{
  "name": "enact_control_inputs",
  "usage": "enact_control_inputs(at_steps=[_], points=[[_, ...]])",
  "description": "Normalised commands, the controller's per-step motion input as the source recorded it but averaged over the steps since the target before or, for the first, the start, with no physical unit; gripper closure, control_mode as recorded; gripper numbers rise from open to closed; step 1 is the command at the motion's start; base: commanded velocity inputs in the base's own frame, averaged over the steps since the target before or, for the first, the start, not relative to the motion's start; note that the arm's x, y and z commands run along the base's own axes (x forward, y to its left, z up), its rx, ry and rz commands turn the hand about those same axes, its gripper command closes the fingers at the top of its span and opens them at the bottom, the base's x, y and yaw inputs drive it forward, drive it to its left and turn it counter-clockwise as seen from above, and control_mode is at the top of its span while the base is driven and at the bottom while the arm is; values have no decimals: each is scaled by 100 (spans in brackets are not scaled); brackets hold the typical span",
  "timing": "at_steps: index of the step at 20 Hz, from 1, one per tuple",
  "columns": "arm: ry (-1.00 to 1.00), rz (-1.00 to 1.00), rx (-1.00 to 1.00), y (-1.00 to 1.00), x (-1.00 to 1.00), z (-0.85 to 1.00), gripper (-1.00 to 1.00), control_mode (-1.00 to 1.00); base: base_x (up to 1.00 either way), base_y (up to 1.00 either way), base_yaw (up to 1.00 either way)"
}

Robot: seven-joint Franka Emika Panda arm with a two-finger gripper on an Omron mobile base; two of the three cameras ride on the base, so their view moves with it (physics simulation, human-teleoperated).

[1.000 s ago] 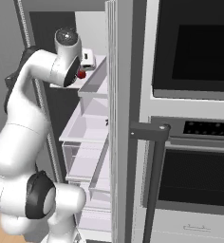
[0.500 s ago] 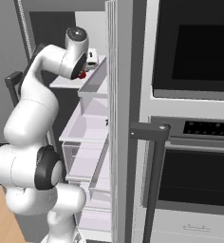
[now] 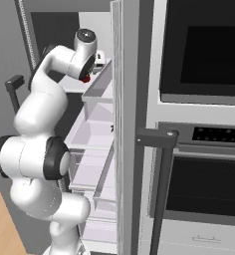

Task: Place one bell pepper and one fish in each tupperware on the nearby counter, to pack two identical lunches.

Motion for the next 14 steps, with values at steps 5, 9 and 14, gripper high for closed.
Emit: enact_control_inputs(at_steps=[5, 9, 14], points=[[0, 0, -3, 3, 33, -18, -100, -100, 0, 0, 0], [0, 0, -1, 9, 19, -16, -100, -100, 0, 0, 0], [0, 0, 0, 9, 26, -11, -100, -100, 0, 0, 0]])
